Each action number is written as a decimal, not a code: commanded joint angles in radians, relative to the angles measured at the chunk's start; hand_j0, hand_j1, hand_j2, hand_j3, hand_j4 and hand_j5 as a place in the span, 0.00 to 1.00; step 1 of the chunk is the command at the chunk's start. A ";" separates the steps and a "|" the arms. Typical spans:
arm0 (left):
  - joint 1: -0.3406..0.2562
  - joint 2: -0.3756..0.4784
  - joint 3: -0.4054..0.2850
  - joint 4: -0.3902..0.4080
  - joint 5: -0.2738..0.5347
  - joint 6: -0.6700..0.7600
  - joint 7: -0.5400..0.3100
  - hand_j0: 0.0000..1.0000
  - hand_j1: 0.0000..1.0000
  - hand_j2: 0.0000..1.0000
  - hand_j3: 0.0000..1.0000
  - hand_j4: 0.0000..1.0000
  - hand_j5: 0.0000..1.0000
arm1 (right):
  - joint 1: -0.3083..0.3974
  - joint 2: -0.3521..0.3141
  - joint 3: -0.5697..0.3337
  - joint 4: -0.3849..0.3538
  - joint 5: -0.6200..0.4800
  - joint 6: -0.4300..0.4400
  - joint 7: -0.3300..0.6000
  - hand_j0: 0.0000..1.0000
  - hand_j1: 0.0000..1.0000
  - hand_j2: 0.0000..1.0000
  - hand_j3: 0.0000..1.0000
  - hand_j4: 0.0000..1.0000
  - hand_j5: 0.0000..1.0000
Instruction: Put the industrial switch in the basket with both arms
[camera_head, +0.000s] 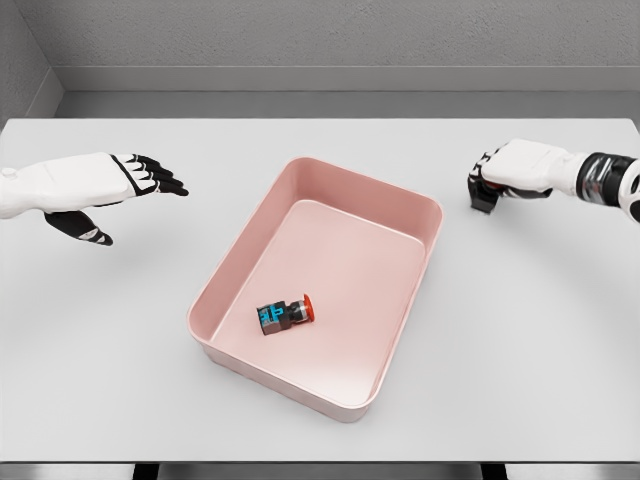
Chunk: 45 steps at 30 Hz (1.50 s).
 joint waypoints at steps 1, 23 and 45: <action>0.000 0.001 0.001 0.000 0.006 0.001 -0.001 1.00 1.00 1.00 1.00 1.00 1.00 | 0.000 0.003 -0.002 0.000 -0.005 0.002 0.000 0.52 0.52 0.52 0.52 0.52 0.52; 0.000 0.002 0.001 0.000 0.006 0.001 -0.001 1.00 1.00 1.00 1.00 1.00 1.00 | -0.123 0.045 -0.007 -0.101 -0.079 0.002 0.001 0.40 0.40 0.40 0.40 0.40 0.40; 0.002 0.002 0.001 0.000 0.005 0.001 -0.001 1.00 1.00 1.00 1.00 1.00 1.00 | -0.092 -0.006 0.177 -0.578 -0.083 0.002 0.063 0.28 0.28 0.28 0.28 0.28 0.28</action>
